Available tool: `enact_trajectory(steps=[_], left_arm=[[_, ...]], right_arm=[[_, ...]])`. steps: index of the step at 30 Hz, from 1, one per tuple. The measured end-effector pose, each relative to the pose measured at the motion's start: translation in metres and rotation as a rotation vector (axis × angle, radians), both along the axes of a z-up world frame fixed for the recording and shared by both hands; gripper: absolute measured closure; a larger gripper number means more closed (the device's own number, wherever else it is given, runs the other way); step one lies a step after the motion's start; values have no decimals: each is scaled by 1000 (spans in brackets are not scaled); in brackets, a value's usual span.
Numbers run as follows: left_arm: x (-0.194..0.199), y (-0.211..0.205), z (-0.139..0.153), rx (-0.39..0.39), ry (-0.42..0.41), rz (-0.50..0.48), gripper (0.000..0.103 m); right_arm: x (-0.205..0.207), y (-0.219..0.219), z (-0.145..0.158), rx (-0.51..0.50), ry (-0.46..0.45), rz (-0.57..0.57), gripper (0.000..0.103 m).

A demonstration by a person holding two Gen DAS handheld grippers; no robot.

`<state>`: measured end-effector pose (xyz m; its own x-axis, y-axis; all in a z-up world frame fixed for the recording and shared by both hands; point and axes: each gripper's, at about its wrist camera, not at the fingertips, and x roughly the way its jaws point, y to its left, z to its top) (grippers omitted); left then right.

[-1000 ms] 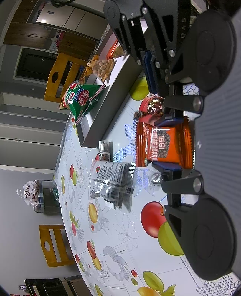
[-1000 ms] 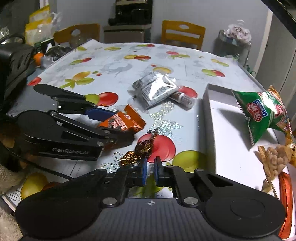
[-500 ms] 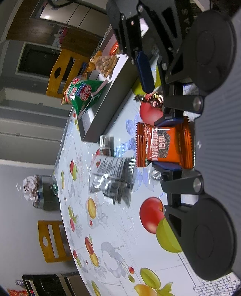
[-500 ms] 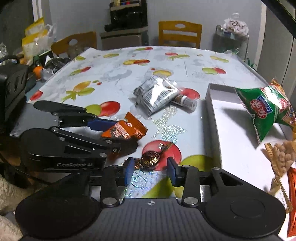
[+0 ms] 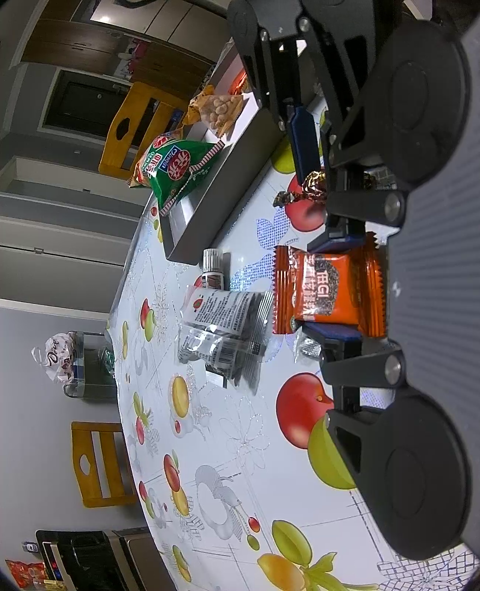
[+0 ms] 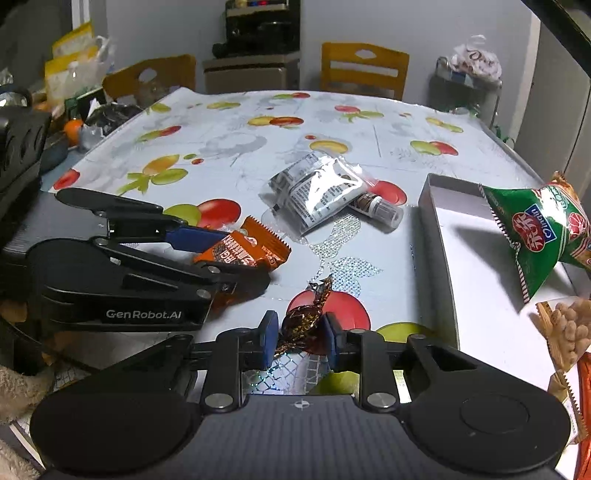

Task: Organize snacks
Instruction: 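Carry the orange packet and wrapped chocolate over the grey tray with both tools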

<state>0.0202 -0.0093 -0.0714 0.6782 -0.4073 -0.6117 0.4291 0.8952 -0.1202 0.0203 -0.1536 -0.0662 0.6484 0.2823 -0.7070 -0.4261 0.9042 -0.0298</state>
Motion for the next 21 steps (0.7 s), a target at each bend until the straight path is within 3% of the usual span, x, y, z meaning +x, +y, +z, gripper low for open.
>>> enact_trajectory(steps=[5, 14, 21], left_arm=[[0, -1, 0, -1, -1, -9, 65], [-6, -8, 1, 42, -25, -14, 67], [-7, -13, 10, 62, -32, 0, 68]], right_arm=[[-2, 3, -1, -20, -28, 3, 78], [-8, -13, 9, 44, -43, -16, 79], [-15, -38, 29, 106, -107, -34, 79]])
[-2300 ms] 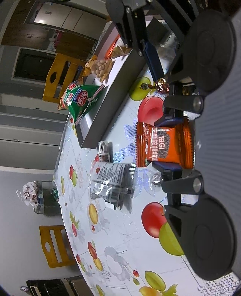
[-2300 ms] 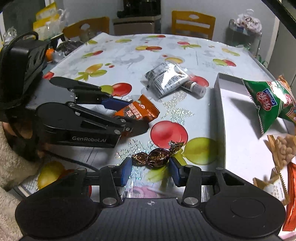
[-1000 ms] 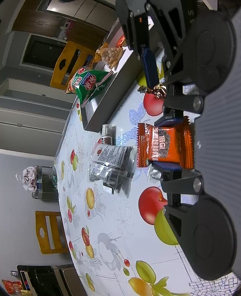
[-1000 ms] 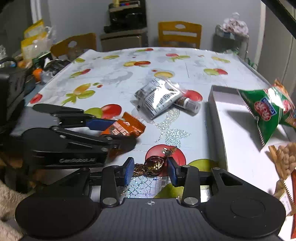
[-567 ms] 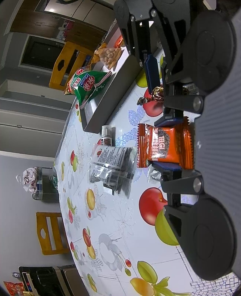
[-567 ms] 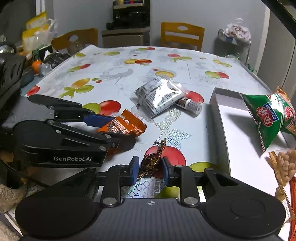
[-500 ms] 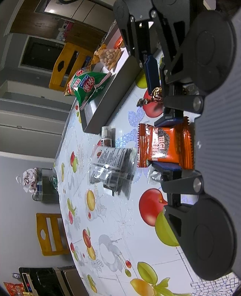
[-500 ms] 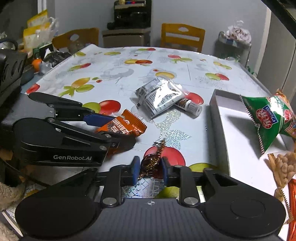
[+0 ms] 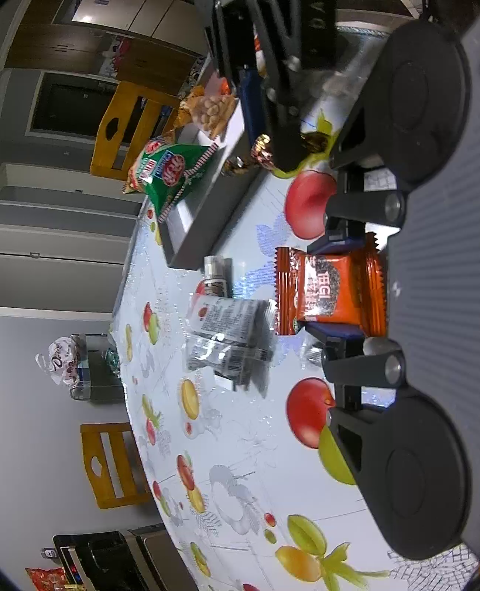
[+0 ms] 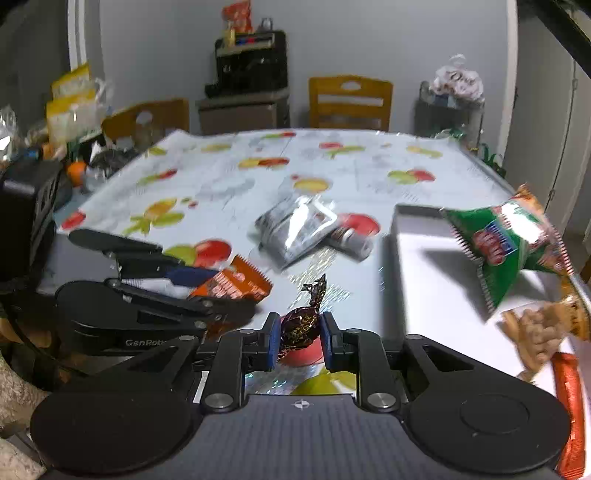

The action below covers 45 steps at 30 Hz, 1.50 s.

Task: Organize snacks
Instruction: 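Carry the orange packet and wrapped chocolate over the grey tray with both tools, then open both tools to drop the orange packet and chocolate into the tray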

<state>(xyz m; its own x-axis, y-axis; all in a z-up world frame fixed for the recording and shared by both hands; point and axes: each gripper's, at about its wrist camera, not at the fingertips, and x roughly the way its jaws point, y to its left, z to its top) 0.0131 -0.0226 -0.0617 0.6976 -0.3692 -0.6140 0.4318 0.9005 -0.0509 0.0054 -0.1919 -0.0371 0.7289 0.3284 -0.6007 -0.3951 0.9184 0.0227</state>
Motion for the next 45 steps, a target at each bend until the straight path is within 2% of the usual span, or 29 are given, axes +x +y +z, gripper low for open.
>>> enact_trajectory(steps=[5, 11, 20, 26, 34, 38, 45], left_arm=[[-2, -7, 23, -9, -40, -11, 68], [3, -33, 44, 6, -67, -52, 68], [6, -95, 59, 5, -58, -209, 68], [6, -135, 57, 25, -48, -308, 68], [-5, -172, 43, 67, -25, -450, 68], [-4, -182, 35, 103, -25, -450, 68], [11, -187, 26, 100, 5, -422, 68]], right_arm=[[-2, -26, 10, 42, -35, -31, 79], [1, -55, 13, 75, -46, -69, 79], [-4, -108, 17, 75, -72, -143, 79], [-8, -146, 15, 93, -71, -209, 79], [-12, -173, 10, 95, -50, -235, 79], [-10, -176, 3, 89, -30, -241, 79], [-4, -171, -9, 44, 19, -233, 79]])
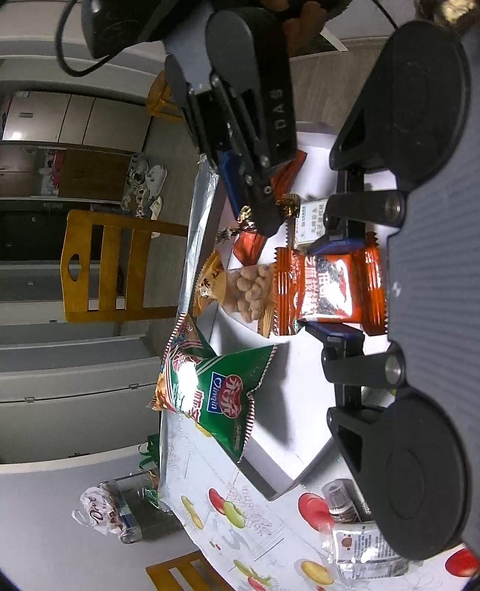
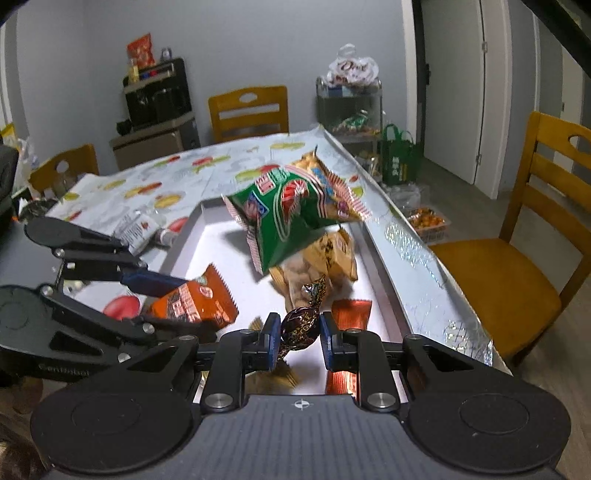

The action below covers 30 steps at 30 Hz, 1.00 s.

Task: Organize snacks
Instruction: 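Open both tools to drop the orange packet and chocolate into the tray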

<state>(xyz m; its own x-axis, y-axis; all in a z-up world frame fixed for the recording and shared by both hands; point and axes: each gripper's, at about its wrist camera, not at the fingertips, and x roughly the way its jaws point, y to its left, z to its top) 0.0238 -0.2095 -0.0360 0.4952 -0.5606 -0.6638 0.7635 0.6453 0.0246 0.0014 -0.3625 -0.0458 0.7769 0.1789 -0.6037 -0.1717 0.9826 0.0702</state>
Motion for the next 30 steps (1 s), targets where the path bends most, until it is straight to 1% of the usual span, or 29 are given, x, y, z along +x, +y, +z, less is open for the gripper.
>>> enact_trajectory(steps=[3, 8, 16, 19, 22, 27, 30], left_arm=[[1, 0, -1, 3, 7, 5, 68], [9, 1, -6, 12, 28, 45, 68], [7, 0, -7, 15, 36, 28, 67], [8, 1, -8, 11, 52, 26, 67], [7, 1, -9, 8, 63, 15, 63], [4, 0, -8, 7, 51, 15, 59], [4, 2, -8, 4, 47, 26, 51]], right_arm=[[1, -1, -2, -7, 9, -9, 79], [1, -3, -3, -5, 7, -22, 78], [0, -3, -2, -8, 9, -17, 78], [1, -3, -1, -14, 9, -22, 78], [0, -3, 0, -12, 2, -28, 78], [-2, -1, 2, -13, -7, -30, 78], [-4, 0, 3, -15, -10, -33, 73]])
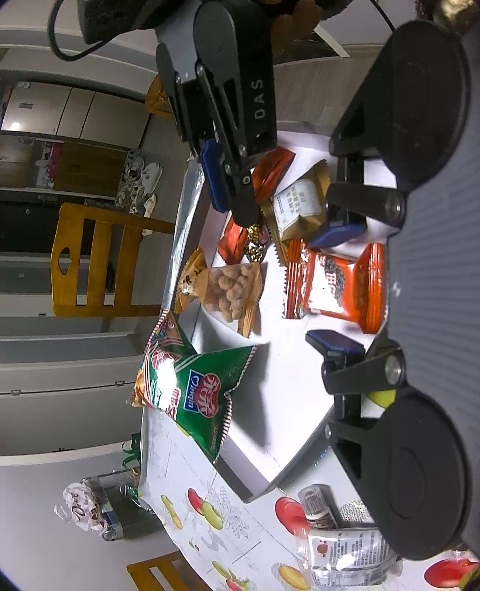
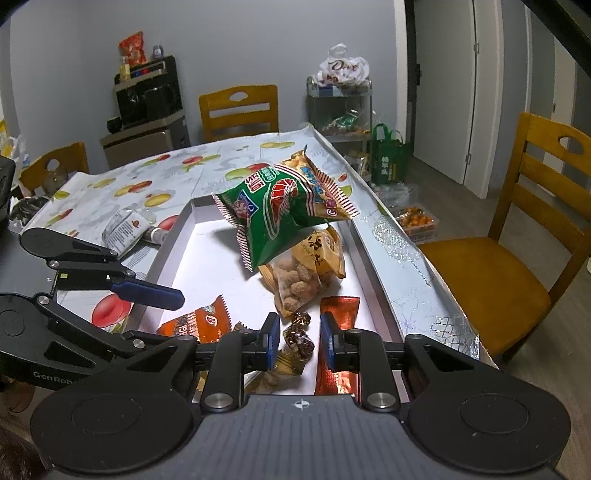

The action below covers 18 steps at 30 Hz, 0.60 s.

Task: Organize snacks
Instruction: 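Open both tools to drop the orange packet and chocolate into the tray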

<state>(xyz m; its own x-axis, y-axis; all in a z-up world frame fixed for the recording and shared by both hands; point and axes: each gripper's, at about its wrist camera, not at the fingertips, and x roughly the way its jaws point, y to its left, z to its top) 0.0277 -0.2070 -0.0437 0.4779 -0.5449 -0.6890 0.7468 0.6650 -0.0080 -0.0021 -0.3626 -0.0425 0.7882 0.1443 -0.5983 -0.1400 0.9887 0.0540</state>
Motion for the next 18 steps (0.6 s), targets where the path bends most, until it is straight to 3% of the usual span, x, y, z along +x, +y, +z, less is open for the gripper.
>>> enact_trajectory(steps=[4, 8, 11, 15, 18], left_arm=[[-1, 3, 2, -12, -12, 15, 35], [-3, 6, 6, -22, -22, 22, 30], [-5, 9, 8, -32, -29, 30, 20], [-7, 12, 11, -44, -31, 32, 17], [-10, 15, 13, -50, -33, 37, 15]], right_arm=[[-1, 1, 1, 4, -3, -4, 69], [-1, 3, 1, 4, -3, 0, 68], [-2, 4, 2, 4, -13, 1, 57], [-5, 7, 6, 3, -34, 9, 46], [-7, 9, 10, 9, -50, 10, 31]])
